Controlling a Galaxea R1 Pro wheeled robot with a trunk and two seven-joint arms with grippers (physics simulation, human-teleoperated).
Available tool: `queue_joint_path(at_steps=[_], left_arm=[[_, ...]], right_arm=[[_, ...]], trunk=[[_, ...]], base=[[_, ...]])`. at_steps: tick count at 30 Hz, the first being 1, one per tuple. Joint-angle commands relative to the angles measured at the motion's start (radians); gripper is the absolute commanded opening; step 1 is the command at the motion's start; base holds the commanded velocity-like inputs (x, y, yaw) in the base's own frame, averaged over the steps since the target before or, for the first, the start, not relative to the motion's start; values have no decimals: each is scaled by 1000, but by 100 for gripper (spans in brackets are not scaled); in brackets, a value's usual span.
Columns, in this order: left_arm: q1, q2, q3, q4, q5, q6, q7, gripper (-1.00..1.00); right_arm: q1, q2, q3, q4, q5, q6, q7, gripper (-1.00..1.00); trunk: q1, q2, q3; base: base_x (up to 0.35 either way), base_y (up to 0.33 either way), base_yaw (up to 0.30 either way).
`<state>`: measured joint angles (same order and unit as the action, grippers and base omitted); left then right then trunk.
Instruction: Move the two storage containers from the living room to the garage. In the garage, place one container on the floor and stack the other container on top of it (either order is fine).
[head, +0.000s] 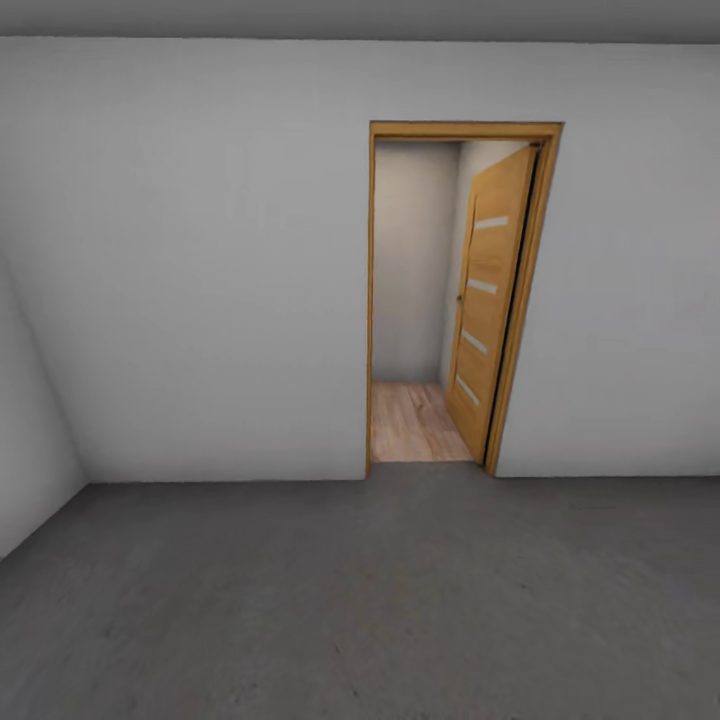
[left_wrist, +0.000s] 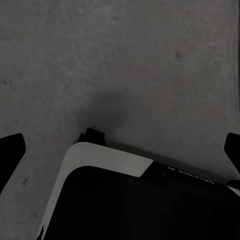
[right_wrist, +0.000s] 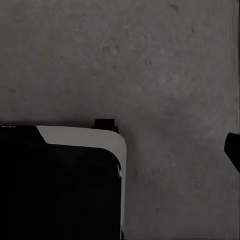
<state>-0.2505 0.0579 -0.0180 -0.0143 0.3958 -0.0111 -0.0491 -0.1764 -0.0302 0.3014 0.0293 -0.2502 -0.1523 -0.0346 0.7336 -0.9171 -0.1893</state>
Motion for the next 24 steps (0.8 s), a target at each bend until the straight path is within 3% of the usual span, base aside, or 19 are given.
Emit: queue_joint_path(at_steps=[1,24], left_arm=[[-1,0,-2,1,8,-1,-4,100],[-1,-3,2,-1,10,-1,-5,100]], right_arm=[[-2,0,8,3,-11,-5,-1,100],[-2,2,9,3,-21,-8,-2,100]], trunk=[[0,-1,-1],[0,-1,-1]], base=[[0,0,-293],[0,0,-293]])
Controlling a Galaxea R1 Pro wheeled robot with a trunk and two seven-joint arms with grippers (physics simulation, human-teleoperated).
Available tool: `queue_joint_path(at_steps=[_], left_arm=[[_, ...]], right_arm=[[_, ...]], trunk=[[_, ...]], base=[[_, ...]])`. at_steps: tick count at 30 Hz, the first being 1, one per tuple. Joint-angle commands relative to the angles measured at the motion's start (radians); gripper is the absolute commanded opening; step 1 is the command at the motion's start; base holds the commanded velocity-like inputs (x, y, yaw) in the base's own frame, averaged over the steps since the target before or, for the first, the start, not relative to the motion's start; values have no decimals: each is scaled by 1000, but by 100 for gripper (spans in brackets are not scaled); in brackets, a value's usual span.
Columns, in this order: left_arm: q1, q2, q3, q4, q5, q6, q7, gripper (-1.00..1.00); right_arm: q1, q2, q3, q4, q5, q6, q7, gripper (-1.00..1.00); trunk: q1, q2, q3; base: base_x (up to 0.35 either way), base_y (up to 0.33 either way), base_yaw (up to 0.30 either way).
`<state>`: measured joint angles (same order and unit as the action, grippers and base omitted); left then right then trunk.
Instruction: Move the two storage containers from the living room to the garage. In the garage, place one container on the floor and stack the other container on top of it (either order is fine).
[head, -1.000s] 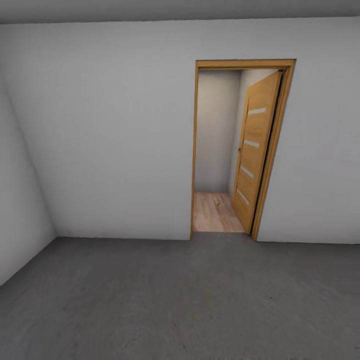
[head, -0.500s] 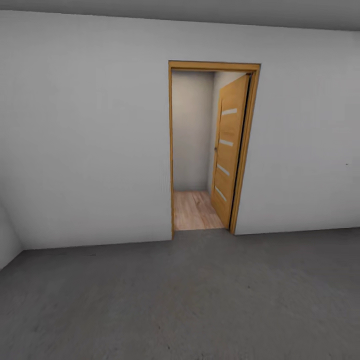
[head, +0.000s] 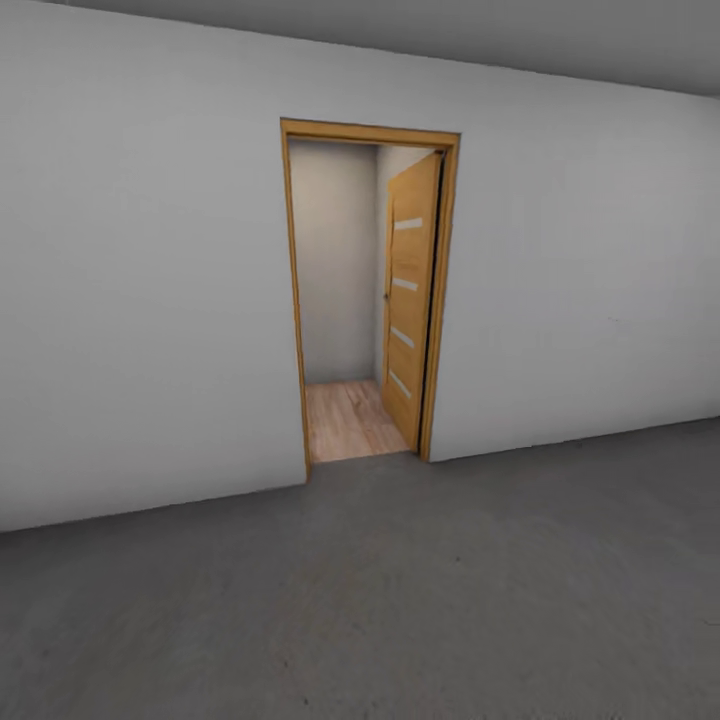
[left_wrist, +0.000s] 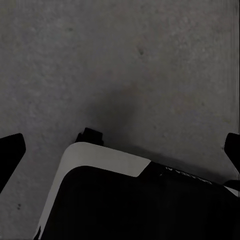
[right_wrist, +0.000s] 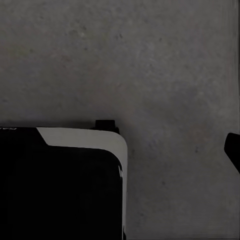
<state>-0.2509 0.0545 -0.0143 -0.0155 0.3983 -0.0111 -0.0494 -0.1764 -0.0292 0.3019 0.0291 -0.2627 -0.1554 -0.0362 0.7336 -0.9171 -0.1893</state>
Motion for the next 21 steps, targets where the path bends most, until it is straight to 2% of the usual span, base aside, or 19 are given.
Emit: queue_joint_path(at_steps=[1,12,16,21], left_arm=[[-1,-1,-1,0,8,-1,-4,100],[-1,-7,-1,5,14,0,-4,100],[0,-17,-1,10,15,0,-4,100],[0,-21,-3,11,9,0,-4,100]], right_arm=[[-2,1,9,3,-9,-5,-1,100],[-2,1,8,3,-9,-6,0,100],[-2,1,8,3,-9,-5,0,100],[-2,0,9,3,-8,-4,1,100]], trunk=[[0,-1,-1],[0,-1,-1],[0,-1,-1],[0,-1,-1]], base=[[0,0,-293],[0,0,-293],[0,0,-280],[45,0,-108]])
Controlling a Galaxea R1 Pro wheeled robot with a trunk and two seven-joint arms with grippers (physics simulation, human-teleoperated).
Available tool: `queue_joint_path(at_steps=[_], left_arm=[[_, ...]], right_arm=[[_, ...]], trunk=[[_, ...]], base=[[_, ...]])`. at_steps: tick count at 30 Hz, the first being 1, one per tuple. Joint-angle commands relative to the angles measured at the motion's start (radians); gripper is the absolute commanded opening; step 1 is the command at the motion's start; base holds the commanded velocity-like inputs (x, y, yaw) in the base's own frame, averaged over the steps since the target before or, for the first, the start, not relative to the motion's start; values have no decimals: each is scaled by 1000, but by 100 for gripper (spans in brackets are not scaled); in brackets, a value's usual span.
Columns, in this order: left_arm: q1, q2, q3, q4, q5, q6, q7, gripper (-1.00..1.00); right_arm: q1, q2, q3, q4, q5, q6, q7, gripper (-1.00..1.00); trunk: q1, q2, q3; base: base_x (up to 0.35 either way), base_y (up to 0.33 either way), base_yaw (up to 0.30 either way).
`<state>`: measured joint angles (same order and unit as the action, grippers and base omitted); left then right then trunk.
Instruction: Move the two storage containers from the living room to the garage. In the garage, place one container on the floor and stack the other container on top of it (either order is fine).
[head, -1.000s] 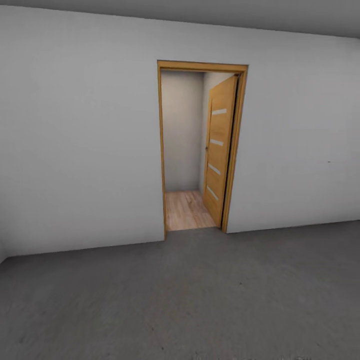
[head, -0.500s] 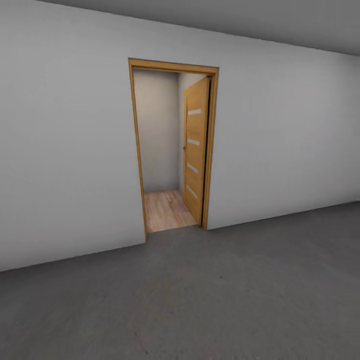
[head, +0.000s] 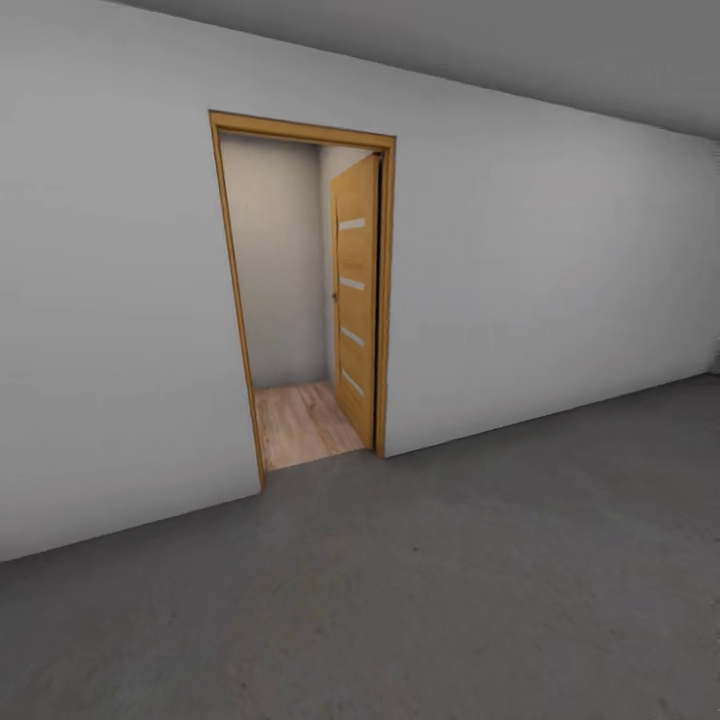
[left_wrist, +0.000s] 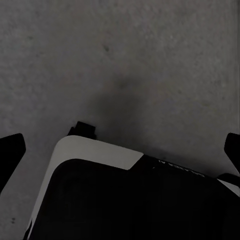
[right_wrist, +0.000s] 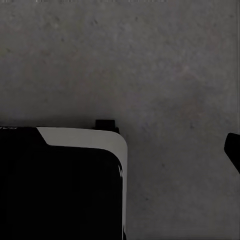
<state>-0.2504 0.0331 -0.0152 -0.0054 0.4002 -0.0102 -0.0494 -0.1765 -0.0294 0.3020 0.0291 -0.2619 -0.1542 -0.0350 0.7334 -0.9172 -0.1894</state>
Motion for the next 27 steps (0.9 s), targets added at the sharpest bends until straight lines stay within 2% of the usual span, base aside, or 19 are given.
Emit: queue_joint_path(at_steps=[1,27], left_arm=[[-1,0,-2,1,7,-1,-4,100],[-1,-3,-9,1,5,3,-2,100]], right_arm=[[-1,0,8,3,-8,-6,-1,100],[-1,-1,13,3,-3,-11,2,100]], trunk=[[0,-1,-1],[0,-1,-1]], base=[[166,0,-45],[307,0,-4]])
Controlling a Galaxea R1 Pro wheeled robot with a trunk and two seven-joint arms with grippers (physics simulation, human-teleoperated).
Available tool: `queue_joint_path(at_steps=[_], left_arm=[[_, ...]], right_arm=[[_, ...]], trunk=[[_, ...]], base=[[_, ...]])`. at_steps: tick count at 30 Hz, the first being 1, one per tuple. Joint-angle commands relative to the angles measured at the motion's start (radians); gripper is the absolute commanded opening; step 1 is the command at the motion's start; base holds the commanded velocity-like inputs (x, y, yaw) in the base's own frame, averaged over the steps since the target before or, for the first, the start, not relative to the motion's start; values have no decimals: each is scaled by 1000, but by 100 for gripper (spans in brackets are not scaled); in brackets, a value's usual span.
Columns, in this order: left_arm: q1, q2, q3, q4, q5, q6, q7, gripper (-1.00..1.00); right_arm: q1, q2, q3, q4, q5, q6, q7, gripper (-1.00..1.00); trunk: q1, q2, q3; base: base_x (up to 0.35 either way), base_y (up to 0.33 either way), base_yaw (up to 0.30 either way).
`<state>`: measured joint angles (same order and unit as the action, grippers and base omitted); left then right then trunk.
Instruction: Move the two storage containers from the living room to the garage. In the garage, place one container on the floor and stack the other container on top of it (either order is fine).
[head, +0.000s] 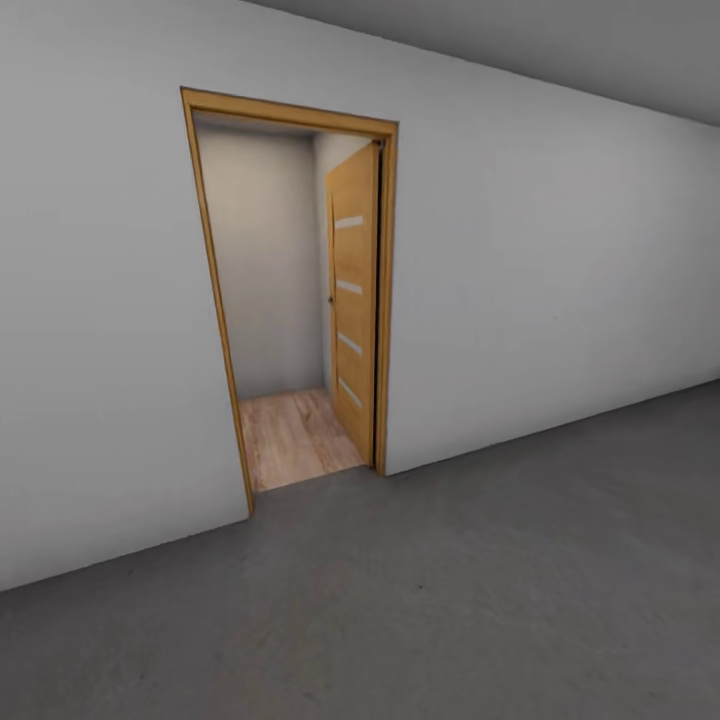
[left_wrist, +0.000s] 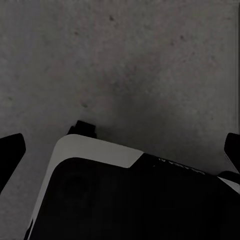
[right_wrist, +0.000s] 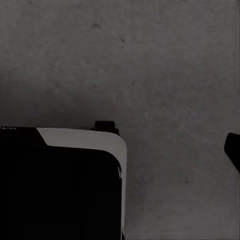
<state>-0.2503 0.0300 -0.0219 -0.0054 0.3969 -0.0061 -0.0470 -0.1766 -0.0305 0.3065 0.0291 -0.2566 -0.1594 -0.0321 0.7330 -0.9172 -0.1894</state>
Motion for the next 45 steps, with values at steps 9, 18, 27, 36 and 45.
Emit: queue_joint_path(at_steps=[9,18,27,36,45], left_arm=[[-1,2,-3,0,10,1,-4,100],[-1,4,-3,-1,10,0,-2,100],[-1,3,-2,-1,9,0,35,100],[-1,2,-2,-1,9,0,42,100],[-1,4,-3,-1,10,0,42,100]], right_arm=[[-1,1,7,3,-12,-7,-4,100],[-1,4,11,2,-6,-5,-16,100],[-1,2,14,2,-3,-5,-17,100],[-1,1,14,2,-3,-6,-19,100],[-1,4,14,2,-2,-8,-19,100]], trunk=[[1,-1,-1],[1,-1,-1],[1,-1,-1],[1,-1,-1],[1,-1,-1]], base=[[322,0,0],[321,0,0],[321,0,0],[322,0,0],[321,0,0]])
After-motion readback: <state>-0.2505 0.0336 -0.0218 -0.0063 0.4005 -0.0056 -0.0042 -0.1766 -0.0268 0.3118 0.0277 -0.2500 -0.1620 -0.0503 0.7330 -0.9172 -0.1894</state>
